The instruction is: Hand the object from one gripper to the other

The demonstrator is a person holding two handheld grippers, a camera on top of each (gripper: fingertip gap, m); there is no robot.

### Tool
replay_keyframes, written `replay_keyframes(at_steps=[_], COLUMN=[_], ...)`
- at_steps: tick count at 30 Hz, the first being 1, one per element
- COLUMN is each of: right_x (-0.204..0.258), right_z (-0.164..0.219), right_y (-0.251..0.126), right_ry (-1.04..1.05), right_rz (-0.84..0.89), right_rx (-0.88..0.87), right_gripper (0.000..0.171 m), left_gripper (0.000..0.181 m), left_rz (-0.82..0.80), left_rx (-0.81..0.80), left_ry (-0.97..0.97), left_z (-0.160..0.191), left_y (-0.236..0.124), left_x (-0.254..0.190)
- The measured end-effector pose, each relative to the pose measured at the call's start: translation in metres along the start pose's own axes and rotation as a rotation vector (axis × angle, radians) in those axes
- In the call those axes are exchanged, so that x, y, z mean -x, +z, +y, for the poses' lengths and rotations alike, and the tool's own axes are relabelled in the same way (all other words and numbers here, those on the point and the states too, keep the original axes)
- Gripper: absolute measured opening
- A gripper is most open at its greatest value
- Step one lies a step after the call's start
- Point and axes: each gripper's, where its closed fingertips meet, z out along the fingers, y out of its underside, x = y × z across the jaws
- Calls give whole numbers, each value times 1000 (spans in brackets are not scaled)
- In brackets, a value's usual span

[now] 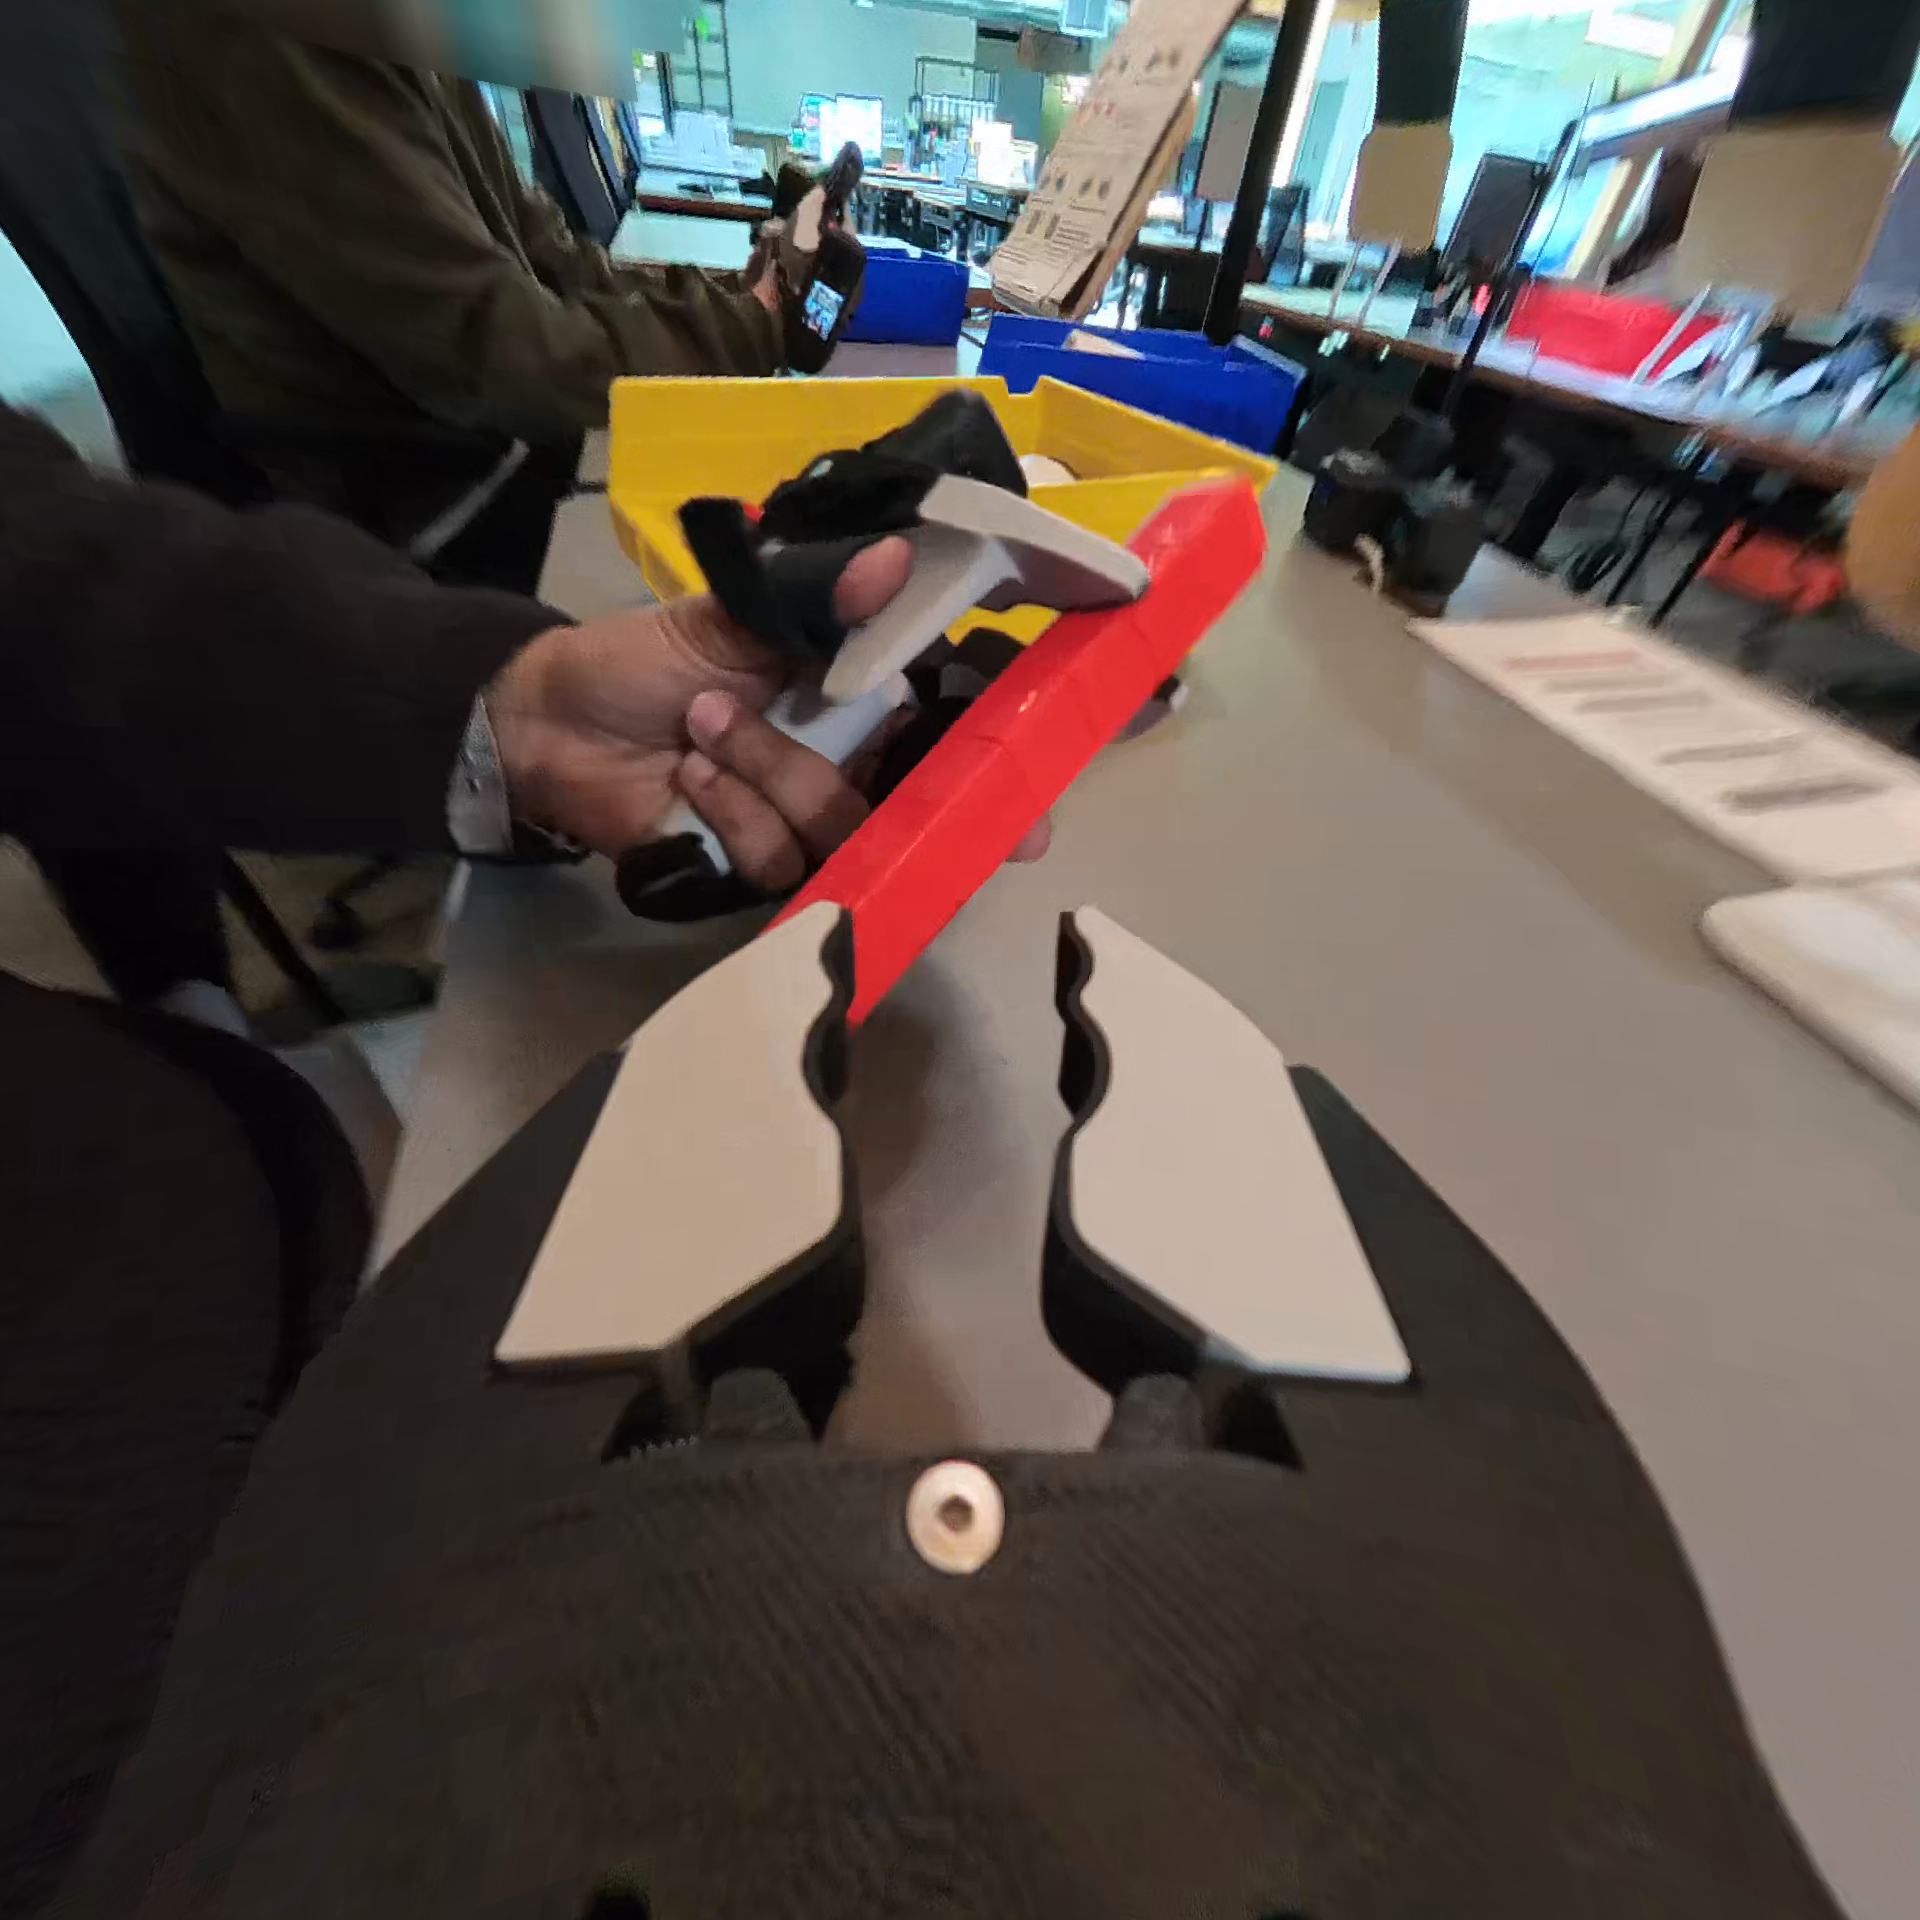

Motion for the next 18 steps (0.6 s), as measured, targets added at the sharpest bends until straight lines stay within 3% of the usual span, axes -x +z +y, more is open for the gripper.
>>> replay_keyframes(at_steps=[3, 6, 12, 18], right_x=[7, 17, 16, 11], right_z=[0, 6, 9, -3], right_y=[0, 4, 5, -3], right_ry=[-191, -237, 191, -66], right_rz=[4, -42, -196, -97], right_rx=[-18, -13, 2, -82], right_gripper=[34, 41, 58, 52], left_gripper=[23, 23, 23, 23], left_rz=[-11, -8, 16, 27], left_rx=[8, 41, 41, 31], left_ry=[-101, -137, -203, -348], left_z=[3, 10, 12, 17], left_y=[-1, 2, 2, 1], left_x=[8, 9, 10, 18])
